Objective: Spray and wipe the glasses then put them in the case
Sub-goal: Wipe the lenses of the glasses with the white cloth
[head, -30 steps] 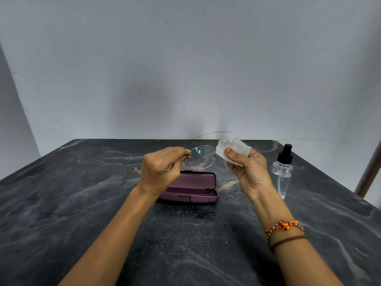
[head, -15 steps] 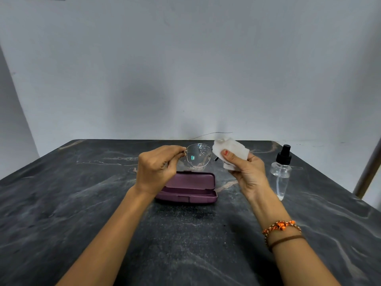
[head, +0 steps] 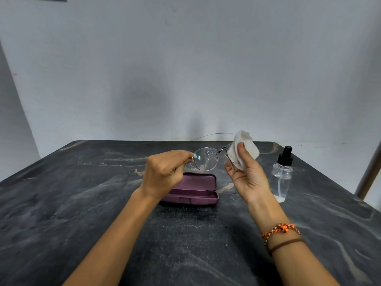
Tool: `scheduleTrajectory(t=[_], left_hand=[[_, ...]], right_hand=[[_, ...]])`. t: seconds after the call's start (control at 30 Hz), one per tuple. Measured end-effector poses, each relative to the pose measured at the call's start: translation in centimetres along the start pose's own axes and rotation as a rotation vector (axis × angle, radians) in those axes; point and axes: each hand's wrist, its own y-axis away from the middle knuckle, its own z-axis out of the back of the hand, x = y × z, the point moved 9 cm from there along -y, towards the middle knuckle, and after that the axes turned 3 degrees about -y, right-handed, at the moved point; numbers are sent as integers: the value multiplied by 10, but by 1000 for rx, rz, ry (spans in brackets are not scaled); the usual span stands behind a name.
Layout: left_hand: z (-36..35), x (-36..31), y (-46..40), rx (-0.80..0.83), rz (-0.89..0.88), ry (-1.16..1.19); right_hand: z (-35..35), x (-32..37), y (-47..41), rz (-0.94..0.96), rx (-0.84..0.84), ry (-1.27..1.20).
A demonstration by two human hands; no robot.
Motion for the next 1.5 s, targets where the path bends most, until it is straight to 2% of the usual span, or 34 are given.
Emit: scheduleTrajectory(t=[0.4,0.73,0.93,1.2,1.5], left_hand=[[3,0,0,-18,42,-15],[19,33,5,-191,371,87],[25,41,7,-229,417,68],[41,42,7,-328,393,16],[35,21,-2,-281,255,-27]], right_hand=[[-10,0,1,-44,97,91],[-12,-4,3,-114,107,-36],[-13,-9,2,-146,121,9],[-14,-5,3,-131,138,6],[-41,-38,21,-223,243,-20]])
